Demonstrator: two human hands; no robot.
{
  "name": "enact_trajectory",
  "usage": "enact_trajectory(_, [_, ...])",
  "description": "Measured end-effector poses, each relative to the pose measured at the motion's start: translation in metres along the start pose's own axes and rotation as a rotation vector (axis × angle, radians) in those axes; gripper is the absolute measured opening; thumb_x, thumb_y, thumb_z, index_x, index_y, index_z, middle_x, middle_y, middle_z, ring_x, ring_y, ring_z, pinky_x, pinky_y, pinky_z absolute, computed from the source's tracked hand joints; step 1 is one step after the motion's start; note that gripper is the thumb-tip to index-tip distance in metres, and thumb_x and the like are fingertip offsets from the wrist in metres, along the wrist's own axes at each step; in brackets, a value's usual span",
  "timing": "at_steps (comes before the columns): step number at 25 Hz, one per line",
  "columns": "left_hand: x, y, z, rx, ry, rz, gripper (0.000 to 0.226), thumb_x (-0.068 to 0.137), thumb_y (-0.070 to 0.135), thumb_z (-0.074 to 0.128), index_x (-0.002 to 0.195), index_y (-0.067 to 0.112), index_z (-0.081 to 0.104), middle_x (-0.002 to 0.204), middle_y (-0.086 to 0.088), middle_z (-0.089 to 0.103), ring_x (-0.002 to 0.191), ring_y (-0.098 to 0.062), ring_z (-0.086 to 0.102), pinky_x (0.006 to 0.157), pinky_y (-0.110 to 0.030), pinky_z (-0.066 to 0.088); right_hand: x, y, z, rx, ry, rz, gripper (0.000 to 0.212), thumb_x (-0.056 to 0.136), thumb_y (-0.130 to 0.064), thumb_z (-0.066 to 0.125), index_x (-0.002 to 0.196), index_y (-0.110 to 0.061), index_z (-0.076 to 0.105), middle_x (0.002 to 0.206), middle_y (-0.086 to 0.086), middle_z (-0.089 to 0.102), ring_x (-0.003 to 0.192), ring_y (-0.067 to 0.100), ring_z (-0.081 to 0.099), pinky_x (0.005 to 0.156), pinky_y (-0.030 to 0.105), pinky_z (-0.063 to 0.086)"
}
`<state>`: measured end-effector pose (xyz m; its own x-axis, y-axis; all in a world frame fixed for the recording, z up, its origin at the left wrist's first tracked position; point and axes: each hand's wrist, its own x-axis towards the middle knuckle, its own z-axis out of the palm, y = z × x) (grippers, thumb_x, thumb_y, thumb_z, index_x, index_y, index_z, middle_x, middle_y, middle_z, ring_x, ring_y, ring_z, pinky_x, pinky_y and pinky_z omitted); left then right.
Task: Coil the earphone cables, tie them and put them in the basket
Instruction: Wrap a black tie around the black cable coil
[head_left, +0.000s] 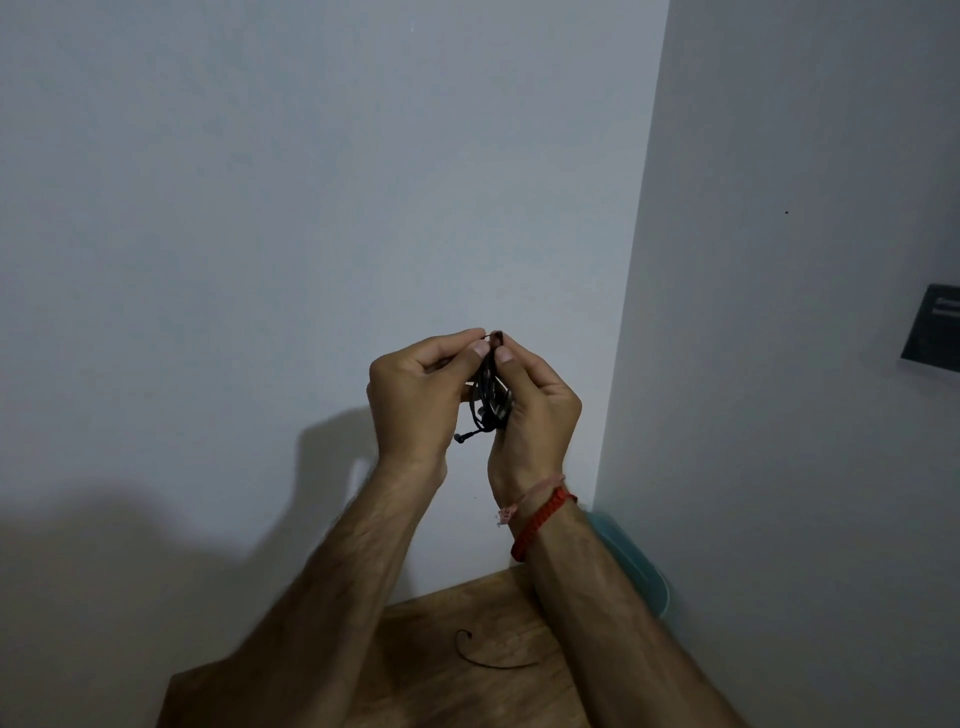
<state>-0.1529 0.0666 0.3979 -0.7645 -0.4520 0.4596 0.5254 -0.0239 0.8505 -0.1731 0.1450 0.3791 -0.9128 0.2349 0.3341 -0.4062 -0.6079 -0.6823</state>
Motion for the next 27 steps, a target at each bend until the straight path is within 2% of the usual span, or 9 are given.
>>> enact_trajectory(2, [-0.002,0.002,0.0,-0.069,-0.021,-0.036,0.016,0.087,0.003,0.078,0.102,0.007,0.082,0.09,-0.006,0.082,0.079,-0.016,0.079,0.064,-0.023,0.059,-0.002,-0.004,0.0,0.024,0.003,0.04,0.013,0.089,-0.003,0.071,0.099,-0.006,0.079,0.094,0.009,0.079,0.096,0.024,0.073,0.091,0.04,0.059])
enact_trajectory(6, [-0.001,0.009,0.0,-0.219,-0.084,-0.151,0.014,0.087,0.002,0.077,0.1,0.005,0.082,0.088,-0.008,0.081,0.079,-0.019,0.077,0.069,-0.025,0.059,0.003,-0.012,0.001,0.192,-0.046,0.194,0.017,0.088,-0.002,0.07,0.103,0.005,0.074,0.091,0.011,0.077,0.086,0.021,0.072,0.077,0.028,0.058])
enact_trajectory(11, [0.0,0.016,0.0,-0.067,-0.039,-0.011,0.011,0.083,0.003,0.08,0.092,0.007,0.083,0.084,-0.009,0.081,0.07,-0.019,0.076,0.065,-0.026,0.059,0.001,-0.017,0.003,0.19,-0.087,0.239,0.015,0.089,-0.007,0.069,0.101,0.001,0.073,0.083,0.008,0.071,0.067,0.017,0.066,0.056,0.025,0.05])
enact_trajectory(14, [-0.002,0.019,0.0,0.011,-0.035,0.038,0.011,0.081,0.006,0.082,0.09,0.011,0.084,0.082,-0.005,0.082,0.065,-0.017,0.076,0.065,-0.028,0.06,0.001,-0.019,0.003,0.221,-0.097,0.243,0.009,0.089,-0.006,0.068,0.095,-0.002,0.073,0.083,0.009,0.073,0.07,0.018,0.069,0.061,0.026,0.054])
enact_trajectory(17, [-0.001,0.022,-0.001,0.047,-0.043,0.058,0.012,0.079,0.008,0.084,0.09,0.013,0.085,0.08,-0.005,0.081,0.066,-0.022,0.076,0.072,-0.04,0.065,0.004,-0.023,0.002,0.223,-0.137,0.254,0.012,0.09,-0.007,0.069,0.1,-0.001,0.072,0.088,0.01,0.073,0.08,0.02,0.068,0.067,0.028,0.055])
enact_trajectory(20, [-0.001,0.026,-0.002,0.104,-0.06,0.092,0.011,0.079,0.011,0.084,0.088,0.017,0.085,0.08,-0.001,0.082,0.066,-0.028,0.077,0.077,-0.049,0.065,0.006,-0.025,0.003,0.228,-0.169,0.26,0.014,0.09,-0.01,0.069,0.102,-0.003,0.071,0.089,0.009,0.072,0.082,0.02,0.068,0.075,0.032,0.054])
enact_trajectory(24, [-0.003,0.031,-0.001,0.206,-0.065,0.145,0.011,0.079,0.014,0.084,0.087,0.022,0.085,0.078,0.007,0.081,0.061,-0.021,0.076,0.076,-0.046,0.066,0.007,-0.029,0.002,0.215,-0.153,0.302,0.008,0.09,-0.011,0.07,0.096,-0.007,0.074,0.087,0.007,0.075,0.078,0.019,0.071,0.072,0.031,0.054])
enact_trajectory(27, [-0.002,0.033,-0.001,0.208,-0.078,0.137,0.012,0.079,0.012,0.084,0.087,0.021,0.085,0.079,0.007,0.081,0.059,-0.018,0.075,0.073,-0.042,0.066,0.007,-0.03,0.001,0.233,-0.157,0.281,0.01,0.091,-0.007,0.068,0.098,-0.002,0.073,0.085,0.008,0.075,0.075,0.018,0.071,0.073,0.032,0.053])
